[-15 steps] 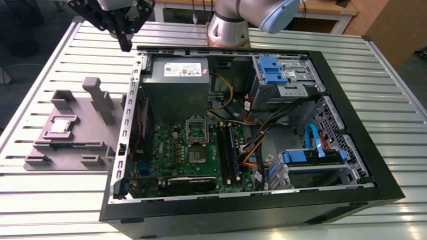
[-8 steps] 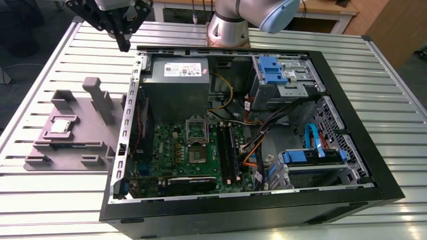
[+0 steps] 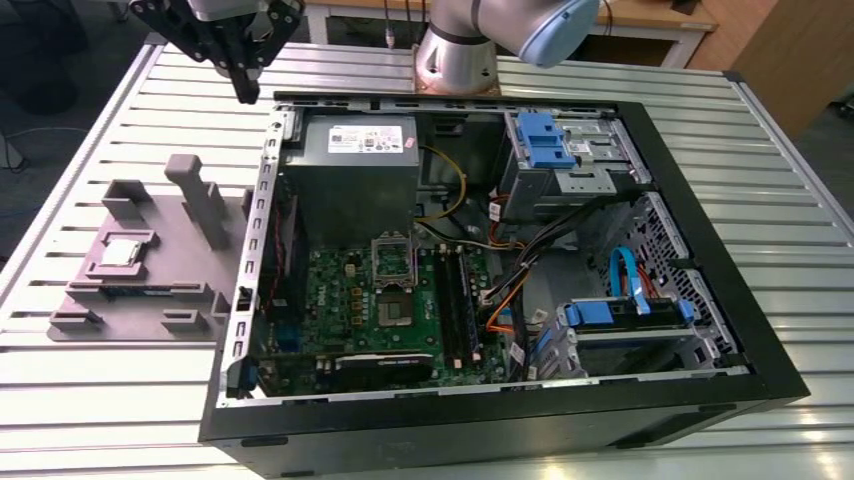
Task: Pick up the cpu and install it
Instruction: 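Reach for the cpu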
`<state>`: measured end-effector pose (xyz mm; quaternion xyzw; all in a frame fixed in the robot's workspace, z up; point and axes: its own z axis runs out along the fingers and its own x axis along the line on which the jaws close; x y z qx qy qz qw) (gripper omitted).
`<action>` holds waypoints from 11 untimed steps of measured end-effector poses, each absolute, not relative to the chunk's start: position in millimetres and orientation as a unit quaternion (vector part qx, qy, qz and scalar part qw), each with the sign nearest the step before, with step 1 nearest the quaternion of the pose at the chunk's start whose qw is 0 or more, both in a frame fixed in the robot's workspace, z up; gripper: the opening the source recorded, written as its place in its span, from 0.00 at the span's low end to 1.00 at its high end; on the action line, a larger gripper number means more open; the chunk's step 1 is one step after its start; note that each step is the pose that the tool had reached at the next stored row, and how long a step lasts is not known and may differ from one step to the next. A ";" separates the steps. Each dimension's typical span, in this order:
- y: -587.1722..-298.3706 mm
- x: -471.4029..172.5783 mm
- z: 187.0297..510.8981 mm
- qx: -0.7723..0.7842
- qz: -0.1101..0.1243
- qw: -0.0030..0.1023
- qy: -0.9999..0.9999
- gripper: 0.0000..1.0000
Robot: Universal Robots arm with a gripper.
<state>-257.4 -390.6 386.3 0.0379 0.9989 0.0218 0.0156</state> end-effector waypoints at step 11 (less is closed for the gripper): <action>-390.6 -259.6 385.3 0.038 0.022 0.016 0.999 0.11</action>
